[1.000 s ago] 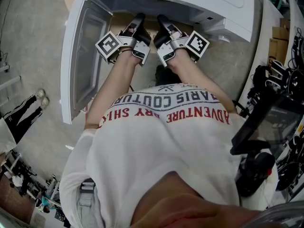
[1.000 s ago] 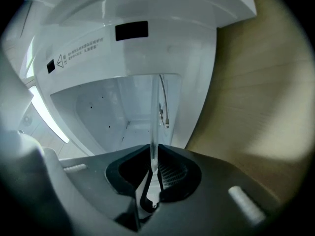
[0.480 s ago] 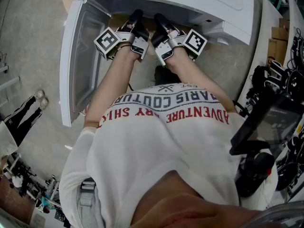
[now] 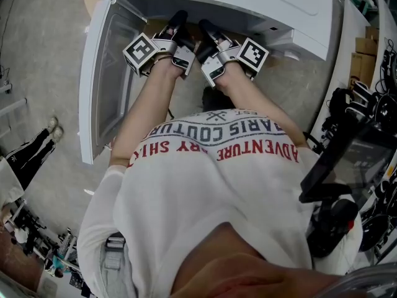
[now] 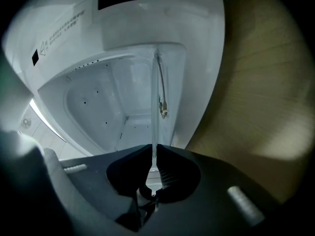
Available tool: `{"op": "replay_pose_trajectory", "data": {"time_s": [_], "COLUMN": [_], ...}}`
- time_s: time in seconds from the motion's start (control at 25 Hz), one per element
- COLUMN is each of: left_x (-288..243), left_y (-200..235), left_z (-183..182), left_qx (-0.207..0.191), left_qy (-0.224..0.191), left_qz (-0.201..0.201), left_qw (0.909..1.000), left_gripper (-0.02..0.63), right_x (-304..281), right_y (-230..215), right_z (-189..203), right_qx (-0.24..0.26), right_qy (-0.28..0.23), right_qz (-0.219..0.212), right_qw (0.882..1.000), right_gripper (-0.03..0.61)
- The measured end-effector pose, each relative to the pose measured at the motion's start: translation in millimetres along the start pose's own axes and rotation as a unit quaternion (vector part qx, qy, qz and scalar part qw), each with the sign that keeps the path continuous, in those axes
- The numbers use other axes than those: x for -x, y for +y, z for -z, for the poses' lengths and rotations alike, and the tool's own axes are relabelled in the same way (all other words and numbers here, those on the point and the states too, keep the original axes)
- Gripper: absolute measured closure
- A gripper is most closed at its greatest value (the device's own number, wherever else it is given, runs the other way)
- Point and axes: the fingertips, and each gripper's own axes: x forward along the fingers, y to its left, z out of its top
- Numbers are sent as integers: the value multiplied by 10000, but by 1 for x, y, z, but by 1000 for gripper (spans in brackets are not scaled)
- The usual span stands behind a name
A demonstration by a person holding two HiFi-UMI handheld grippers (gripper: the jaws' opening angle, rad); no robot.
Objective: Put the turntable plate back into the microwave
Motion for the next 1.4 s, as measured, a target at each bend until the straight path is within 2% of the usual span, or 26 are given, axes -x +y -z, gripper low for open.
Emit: {"op": "replay_pose_trajectory", "data": {"time_s": [0.28, 0.64, 0.92, 1.4], "left_x": [12, 3, -3, 17], "left_y": [0, 3, 9, 9], "left_z": [9, 15, 16, 13], "left_qx": [-177, -287, -255, -141], "left_qy": [193, 454, 453, 249], "left_qz": [17, -88, -132, -164], "left_qw": [9997, 9985, 9986, 9995], "left_gripper": [574, 592, 611, 612], "right_x": [-2, -8, -2, 20], "right_y": [-1, 6, 8, 9], "right_z": [-7, -4, -8, 7], "right_qx": [-33, -118, 74, 72], "right_qy": [-121, 40, 22, 37], "right_qz": [25, -18, -106, -158], "right_qw": [9999, 9999, 9999, 9998], "right_gripper": [557, 557, 557, 569]}}
